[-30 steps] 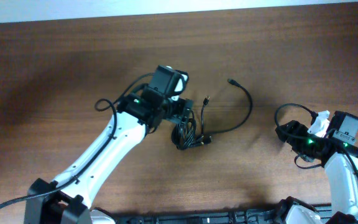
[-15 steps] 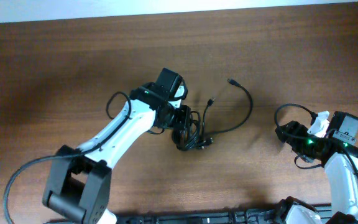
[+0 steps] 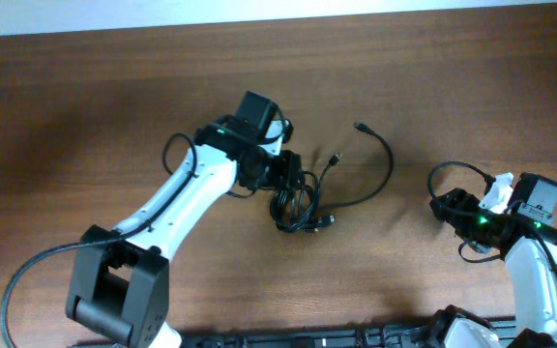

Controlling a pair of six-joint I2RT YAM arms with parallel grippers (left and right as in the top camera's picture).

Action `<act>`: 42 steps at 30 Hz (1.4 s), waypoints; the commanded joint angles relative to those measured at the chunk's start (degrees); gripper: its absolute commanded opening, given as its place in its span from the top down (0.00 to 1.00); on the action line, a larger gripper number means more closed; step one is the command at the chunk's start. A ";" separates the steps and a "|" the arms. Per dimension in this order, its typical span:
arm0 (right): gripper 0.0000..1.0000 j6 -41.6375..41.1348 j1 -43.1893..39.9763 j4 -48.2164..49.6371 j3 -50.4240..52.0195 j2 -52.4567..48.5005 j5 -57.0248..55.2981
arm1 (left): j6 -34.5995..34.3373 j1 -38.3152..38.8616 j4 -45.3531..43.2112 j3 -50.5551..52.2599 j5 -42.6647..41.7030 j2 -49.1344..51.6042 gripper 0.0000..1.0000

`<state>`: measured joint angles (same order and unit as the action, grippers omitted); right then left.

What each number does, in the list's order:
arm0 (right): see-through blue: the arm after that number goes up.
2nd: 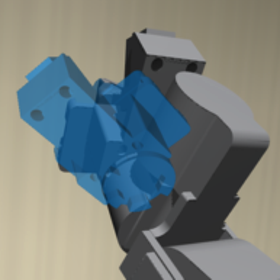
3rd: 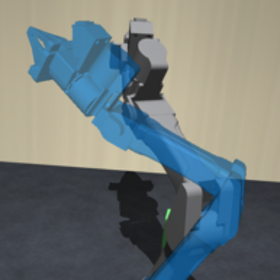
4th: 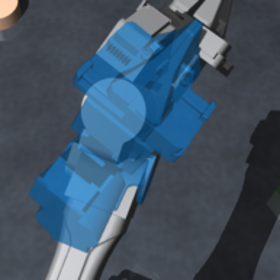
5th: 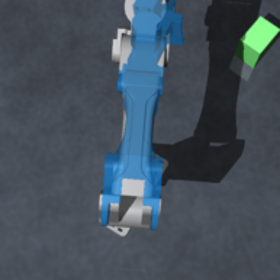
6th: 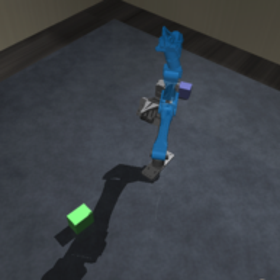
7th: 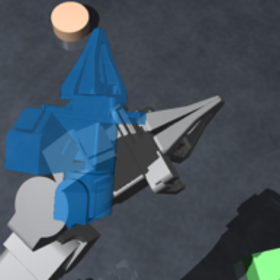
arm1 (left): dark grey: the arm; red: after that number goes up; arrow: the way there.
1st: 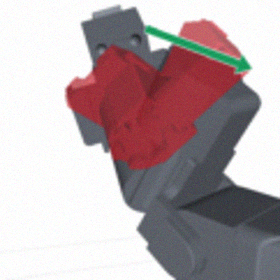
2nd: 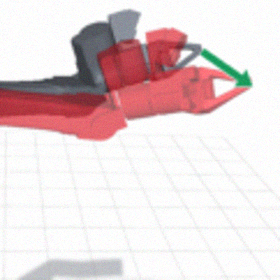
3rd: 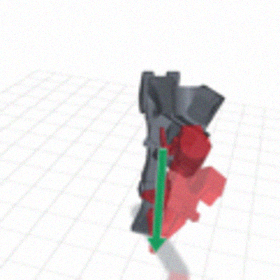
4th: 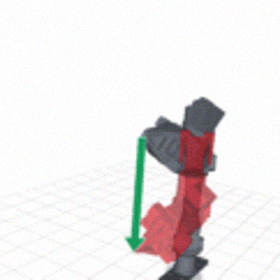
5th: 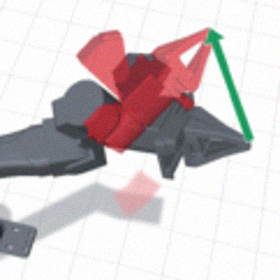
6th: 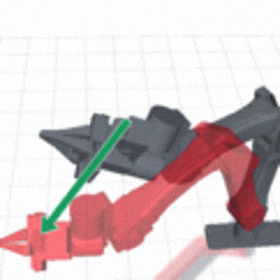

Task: Untangle cables
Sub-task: 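Bring the right gripper back and grasp a loop near the left gripper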

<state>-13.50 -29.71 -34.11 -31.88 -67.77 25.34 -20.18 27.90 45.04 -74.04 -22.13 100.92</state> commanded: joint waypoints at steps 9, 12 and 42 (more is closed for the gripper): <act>0.25 0.20 -0.26 -0.02 -0.39 -0.11 -0.57 | 0.31 7.85 1.33 0.22 11.50 -0.57 0.51; 0.25 0.20 -0.26 -0.04 -0.39 -0.11 -0.55 | 0.28 8.00 0.76 1.86 11.50 -0.55 0.62; 0.72 -13.18 33.92 21.31 -0.39 -0.11 11.34 | -7.41 2.10 -17.22 0.26 -30.91 -7.30 1.00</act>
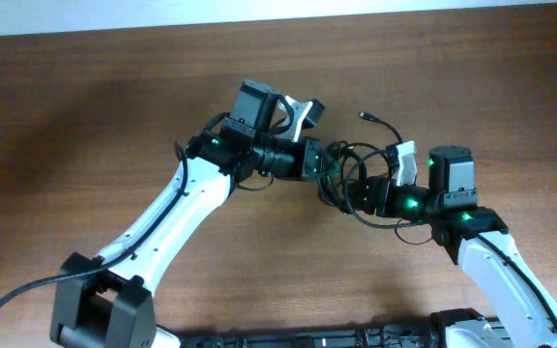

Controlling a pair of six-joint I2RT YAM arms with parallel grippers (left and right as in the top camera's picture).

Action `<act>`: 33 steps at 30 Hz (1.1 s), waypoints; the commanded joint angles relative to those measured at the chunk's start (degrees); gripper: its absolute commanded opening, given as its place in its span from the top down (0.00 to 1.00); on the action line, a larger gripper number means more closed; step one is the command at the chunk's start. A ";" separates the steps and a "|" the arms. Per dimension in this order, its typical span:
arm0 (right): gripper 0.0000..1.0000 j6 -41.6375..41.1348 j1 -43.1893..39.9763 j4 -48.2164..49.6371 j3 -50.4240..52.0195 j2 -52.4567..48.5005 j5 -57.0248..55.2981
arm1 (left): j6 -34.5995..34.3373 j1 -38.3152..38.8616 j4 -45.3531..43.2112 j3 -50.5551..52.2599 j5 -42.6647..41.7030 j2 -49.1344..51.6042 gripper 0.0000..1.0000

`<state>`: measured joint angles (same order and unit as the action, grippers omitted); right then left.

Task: Untangle cables
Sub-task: 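Bring the right gripper back and grasp a loop near the left gripper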

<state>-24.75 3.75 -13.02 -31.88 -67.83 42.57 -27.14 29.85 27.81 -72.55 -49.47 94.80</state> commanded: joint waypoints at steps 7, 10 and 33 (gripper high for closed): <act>0.89 -1.90 0.37 -7.89 -0.39 -0.04 -20.52 | 7.56 -0.02 6.45 -1.22 8.22 -1.18 1.00; 0.90 -1.92 0.37 -15.74 -0.39 -0.04 -36.74 | 8.02 -0.02 14.75 -1.22 25.68 -1.18 1.00; 0.79 -0.55 0.44 2.23 -0.39 -0.04 6.16 | 25.44 -2.36 9.68 -1.22 -9.42 -1.40 1.00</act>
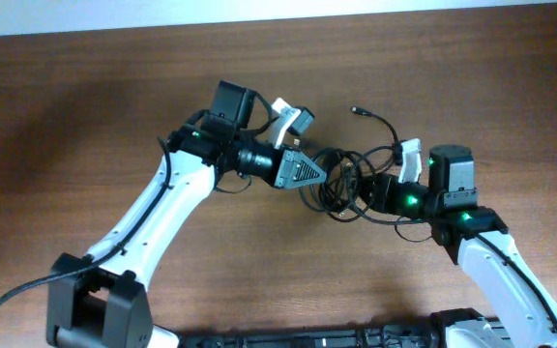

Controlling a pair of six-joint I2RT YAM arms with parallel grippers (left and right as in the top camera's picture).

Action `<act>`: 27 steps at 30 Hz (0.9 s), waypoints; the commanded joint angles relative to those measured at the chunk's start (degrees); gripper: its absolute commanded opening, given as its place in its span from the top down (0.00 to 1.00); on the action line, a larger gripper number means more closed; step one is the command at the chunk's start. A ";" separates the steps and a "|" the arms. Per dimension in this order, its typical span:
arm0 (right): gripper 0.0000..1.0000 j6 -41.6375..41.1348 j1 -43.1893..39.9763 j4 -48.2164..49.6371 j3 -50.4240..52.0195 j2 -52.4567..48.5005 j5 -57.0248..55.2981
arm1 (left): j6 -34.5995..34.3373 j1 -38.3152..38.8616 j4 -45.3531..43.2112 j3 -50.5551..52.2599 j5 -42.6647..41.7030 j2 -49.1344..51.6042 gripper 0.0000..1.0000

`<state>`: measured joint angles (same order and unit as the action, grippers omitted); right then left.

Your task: Untangle cables

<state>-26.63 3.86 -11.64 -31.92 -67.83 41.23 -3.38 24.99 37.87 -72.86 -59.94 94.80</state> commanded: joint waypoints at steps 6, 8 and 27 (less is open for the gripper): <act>0.61 1.33 0.33 1.38 -0.35 -0.04 10.25 | 1.31 7.15 -2.25 -0.92 5.25 -1.40 1.00; 0.55 1.33 0.33 0.61 -0.33 -0.04 10.21 | -2.54 7.10 -2.03 -0.92 12.61 -1.40 1.00; 0.55 1.29 0.33 -5.38 -0.33 -0.04 8.46 | -3.45 9.16 -1.86 -0.92 14.73 -1.40 1.00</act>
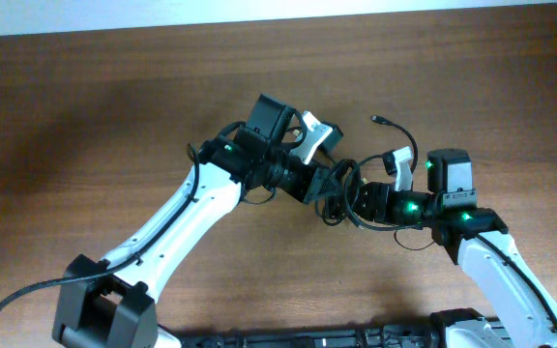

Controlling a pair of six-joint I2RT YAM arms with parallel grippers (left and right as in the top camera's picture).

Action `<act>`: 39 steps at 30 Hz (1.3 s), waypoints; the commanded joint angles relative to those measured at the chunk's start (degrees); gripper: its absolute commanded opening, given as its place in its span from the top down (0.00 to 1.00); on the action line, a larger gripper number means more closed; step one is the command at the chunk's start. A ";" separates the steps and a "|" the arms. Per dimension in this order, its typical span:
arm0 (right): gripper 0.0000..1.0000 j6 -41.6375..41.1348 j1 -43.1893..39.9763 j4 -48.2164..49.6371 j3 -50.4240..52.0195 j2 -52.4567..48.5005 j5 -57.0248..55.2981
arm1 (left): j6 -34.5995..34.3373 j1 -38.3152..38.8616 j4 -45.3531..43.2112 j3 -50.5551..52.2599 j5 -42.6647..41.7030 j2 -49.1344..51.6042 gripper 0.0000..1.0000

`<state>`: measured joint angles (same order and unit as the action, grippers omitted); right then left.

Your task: Untangle cables

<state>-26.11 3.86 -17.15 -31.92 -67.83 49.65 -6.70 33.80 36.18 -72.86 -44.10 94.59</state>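
Note:
A tangle of thin black cables [342, 196] hangs bunched between my two grippers at the middle of the table. My left gripper [323, 184] comes in from the left and looks shut on the tangle's left side. From the right, my right gripper [364, 202] looks shut on the tangle's other side. One loose cable end with a small plug [377, 120] curves up and away behind the right gripper. The fingertips are largely hidden among the loops.
Brown wooden table [85, 116] all around. The left arm's body [191, 213] runs down to its base at the bottom left. At the bottom right the right arm [496, 261] leads to its base. A pale wall edge runs along the top.
My left gripper and wrist have shifted to the right, closer to the right gripper, so the tangle is more bunched. The loose plug end sits a little further right and lower.
At first the left gripper was at the tangle lying mid-table while the right arm stayed at the far right. Then the right gripper was at the tangle too. Later the left gripper stood further left with cables stretched between both; now the two are close together.

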 commanded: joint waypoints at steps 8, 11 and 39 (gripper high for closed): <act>0.75 -3.50 0.33 0.02 -0.24 -2.21 -19.58 | -0.13 1.62 -0.26 -0.92 -6.08 -1.18 1.00; 0.96 -4.85 0.33 0.04 -0.24 -6.51 -19.08 | -0.11 2.54 -0.20 -0.92 -3.98 -1.18 0.98; 0.96 -13.07 -2.49 5.09 -0.28 -8.83 -20.28 | 0.15 8.35 4.63 1.57 15.32 3.76 0.25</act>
<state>-36.01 2.83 -12.93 -31.92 -76.58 29.36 -7.09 41.78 41.71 -72.42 -32.27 96.44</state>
